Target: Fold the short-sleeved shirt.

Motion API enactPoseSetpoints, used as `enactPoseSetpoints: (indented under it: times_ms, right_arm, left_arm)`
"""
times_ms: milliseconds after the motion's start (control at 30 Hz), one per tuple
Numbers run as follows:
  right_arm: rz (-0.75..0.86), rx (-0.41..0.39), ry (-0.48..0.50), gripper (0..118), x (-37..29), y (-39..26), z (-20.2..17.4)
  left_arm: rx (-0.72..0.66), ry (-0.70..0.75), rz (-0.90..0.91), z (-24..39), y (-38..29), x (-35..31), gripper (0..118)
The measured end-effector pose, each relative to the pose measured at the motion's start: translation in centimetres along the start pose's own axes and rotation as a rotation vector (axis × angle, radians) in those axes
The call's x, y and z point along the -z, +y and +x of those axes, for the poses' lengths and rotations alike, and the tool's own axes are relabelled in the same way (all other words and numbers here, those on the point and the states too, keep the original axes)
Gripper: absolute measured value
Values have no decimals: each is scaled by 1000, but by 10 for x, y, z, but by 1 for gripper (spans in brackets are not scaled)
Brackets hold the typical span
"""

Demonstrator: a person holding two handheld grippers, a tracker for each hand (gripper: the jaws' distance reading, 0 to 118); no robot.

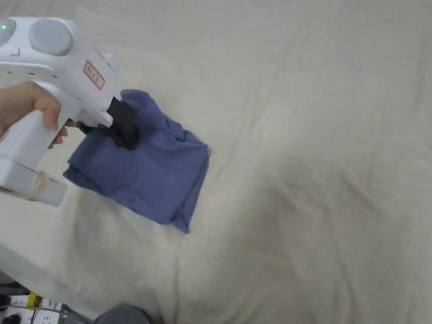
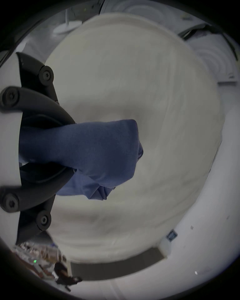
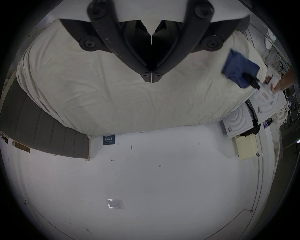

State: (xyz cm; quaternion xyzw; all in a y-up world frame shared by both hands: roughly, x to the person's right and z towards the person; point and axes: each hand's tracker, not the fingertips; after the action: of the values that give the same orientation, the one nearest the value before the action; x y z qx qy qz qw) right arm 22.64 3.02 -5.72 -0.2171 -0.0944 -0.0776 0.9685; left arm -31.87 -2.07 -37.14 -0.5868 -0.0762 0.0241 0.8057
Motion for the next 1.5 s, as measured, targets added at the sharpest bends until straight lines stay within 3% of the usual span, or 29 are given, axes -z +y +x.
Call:
enactPoseSetpoints:
  times_ms: [100,233,300,367,433,467,533,567,833,1000,1133,1300,1500]
  right_arm:
    - [-28,3,0,1,10,-7,-13]
    - [-65,-1,11,1,25,-13,-28]
    - [-80,-7,18,1,32,-15,-34]
    - [-86,-13,26,1,34,-16,-36]
    - [-86,-11,33,1,34,-15,-36]
    - [-83,-10,37,1,33,-14,-36]
    - [-68,-9,44,1,28,-11,-32]
    - [-60,-8,46,1,25,-9,-30]
    - [71,-27,69,1,-14,22,-8]
    - [211,-102,28,1,-44,48,8]
    - [277,-86,8,1,-65,66,24]
    - [343,-89,-35,1,-89,73,31]
    - [365,-96,-101,1,-104,62,39]
  left_arm:
    - [-17,151,-8,-46,27,3,25]
    - [-33,407,38,-105,62,24,37]
    - [-12,529,108,-107,57,25,73]
    - [8,637,159,-111,57,25,86]
    - [8,683,204,-103,44,15,81]
    - [7,696,239,-99,41,8,64]
    - [12,701,346,-83,32,-12,17]
    - [-1,679,407,-74,27,-23,3]
    - [100,421,877,75,-24,-138,0]
    - [126,253,1126,177,-75,-182,0]
    - [136,59,1211,242,-113,-194,0]
    - [222,-13,1232,300,-151,-182,0]
    - [248,-65,1203,328,-181,-151,0]
